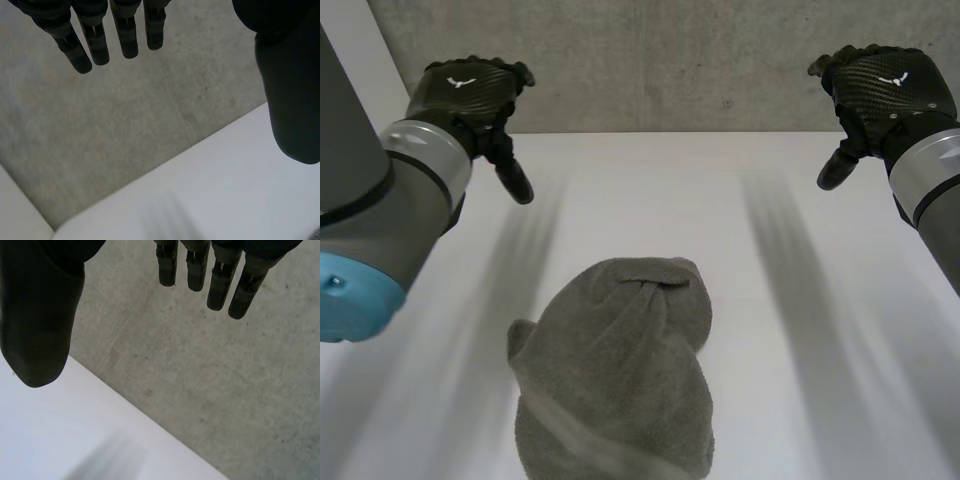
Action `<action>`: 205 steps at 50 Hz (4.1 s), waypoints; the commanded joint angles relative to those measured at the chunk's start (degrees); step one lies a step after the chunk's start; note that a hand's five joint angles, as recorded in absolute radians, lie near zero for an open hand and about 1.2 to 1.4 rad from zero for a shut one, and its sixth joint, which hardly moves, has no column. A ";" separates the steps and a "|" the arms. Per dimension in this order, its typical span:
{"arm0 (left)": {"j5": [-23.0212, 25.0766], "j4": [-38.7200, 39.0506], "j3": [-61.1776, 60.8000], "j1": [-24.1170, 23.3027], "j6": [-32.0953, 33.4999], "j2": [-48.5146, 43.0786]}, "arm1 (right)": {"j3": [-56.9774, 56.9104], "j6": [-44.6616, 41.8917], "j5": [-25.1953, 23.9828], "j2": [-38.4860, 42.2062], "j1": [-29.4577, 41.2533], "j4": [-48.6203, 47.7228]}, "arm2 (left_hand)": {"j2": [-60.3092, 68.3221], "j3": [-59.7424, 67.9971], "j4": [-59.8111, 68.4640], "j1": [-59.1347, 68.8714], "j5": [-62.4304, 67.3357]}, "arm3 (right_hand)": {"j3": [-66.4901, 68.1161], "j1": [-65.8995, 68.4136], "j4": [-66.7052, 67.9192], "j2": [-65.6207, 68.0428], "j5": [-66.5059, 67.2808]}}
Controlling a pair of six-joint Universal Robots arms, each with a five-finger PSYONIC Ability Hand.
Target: Fold the towel.
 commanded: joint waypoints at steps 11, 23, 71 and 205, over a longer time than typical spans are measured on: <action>0.24 -4.78 0.56 2.80 -6.01 0.37 | -1.70 2.26 -1.77 0.61 -2.17 1.99 | -4.09 -3.46 -4.24 -4.66 -11.18 | -3.86 -2.94 -4.77 -4.65 -3.49; 0.68 -4.96 -3.13 2.53 -5.92 1.96 | -1.96 1.64 -4.05 1.23 -1.90 2.25 | -4.10 -3.47 -4.24 -4.66 -11.19 | -3.86 -2.94 -4.77 -4.65 -3.49; 5.16 13.05 -29.58 -1.68 -1.79 -9.12 | -5.25 -6.87 -14.86 19.45 7.69 12.97 | 64.85 65.48 64.71 64.28 57.76 | 66.14 67.06 65.23 65.35 66.51; 30.56 4.45 -26.33 12.29 23.70 -9.73 | -14.00 -26.66 -18.38 33.05 -2.34 14.12 | 13.73 14.37 13.59 13.17 6.65 | 52.07 52.99 51.16 51.28 52.44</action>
